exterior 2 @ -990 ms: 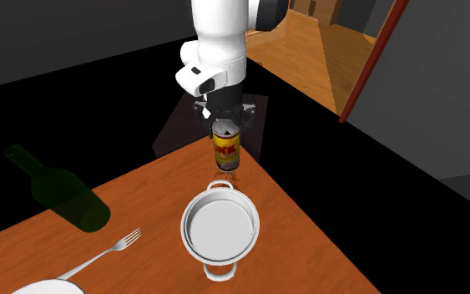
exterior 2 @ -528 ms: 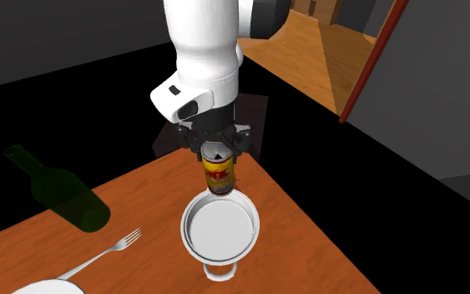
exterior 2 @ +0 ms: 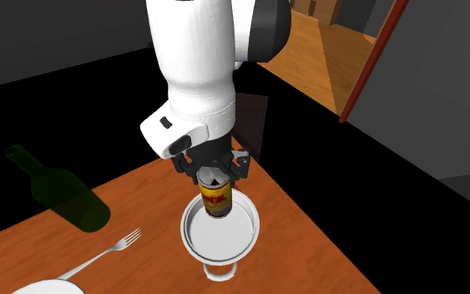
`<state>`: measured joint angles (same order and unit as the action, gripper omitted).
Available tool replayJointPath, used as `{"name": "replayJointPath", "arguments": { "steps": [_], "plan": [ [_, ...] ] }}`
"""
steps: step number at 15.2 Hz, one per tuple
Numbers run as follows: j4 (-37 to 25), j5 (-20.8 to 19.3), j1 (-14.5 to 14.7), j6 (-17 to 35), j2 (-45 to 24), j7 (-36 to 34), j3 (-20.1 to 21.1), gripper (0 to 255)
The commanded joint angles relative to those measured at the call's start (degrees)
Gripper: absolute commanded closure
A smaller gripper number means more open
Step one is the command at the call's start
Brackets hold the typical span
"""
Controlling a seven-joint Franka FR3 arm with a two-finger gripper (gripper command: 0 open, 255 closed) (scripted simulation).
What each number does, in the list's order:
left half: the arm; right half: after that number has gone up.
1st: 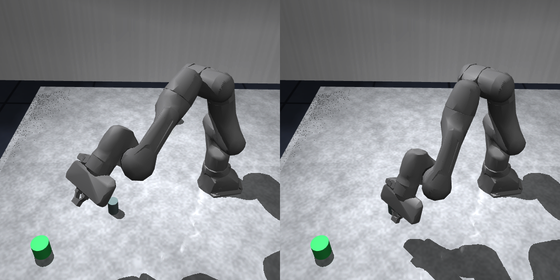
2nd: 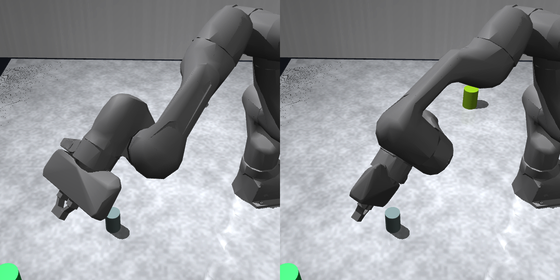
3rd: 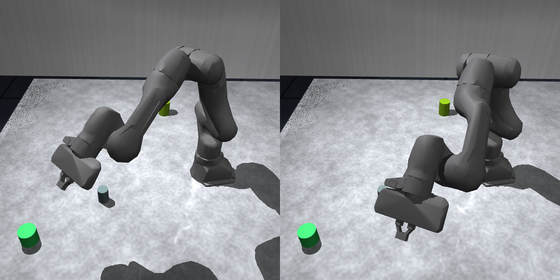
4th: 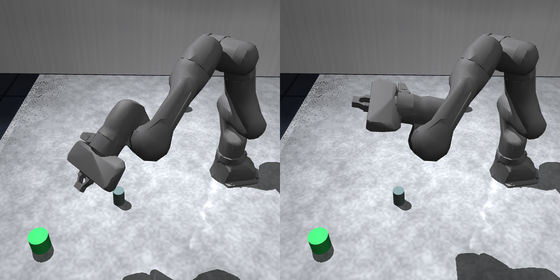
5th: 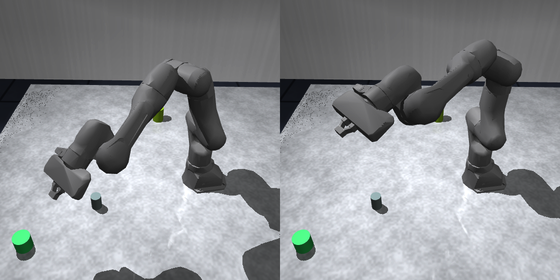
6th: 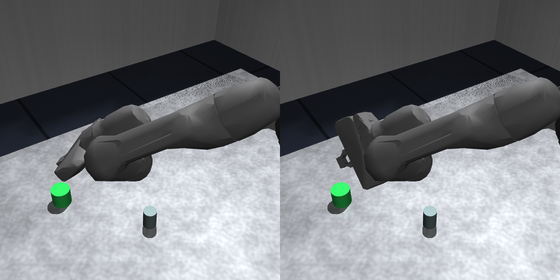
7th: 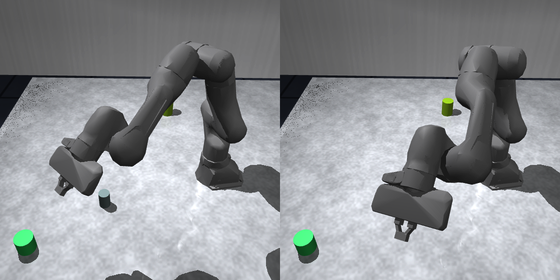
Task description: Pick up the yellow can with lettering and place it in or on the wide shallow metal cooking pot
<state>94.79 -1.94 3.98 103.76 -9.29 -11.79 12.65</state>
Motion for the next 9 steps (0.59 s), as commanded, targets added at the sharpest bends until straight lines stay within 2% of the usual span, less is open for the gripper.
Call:
{"name": "replayJointPath", "arguments": {
  "steps": [1,9],
  "plan": [
    [1.48,-0.02,0.00,1.56,0.00,-0.06,0.00,255],
    [6.55,-0.28,-0.01,7.47,-0.86,-0.23,-0.07,255]
  ]
}}
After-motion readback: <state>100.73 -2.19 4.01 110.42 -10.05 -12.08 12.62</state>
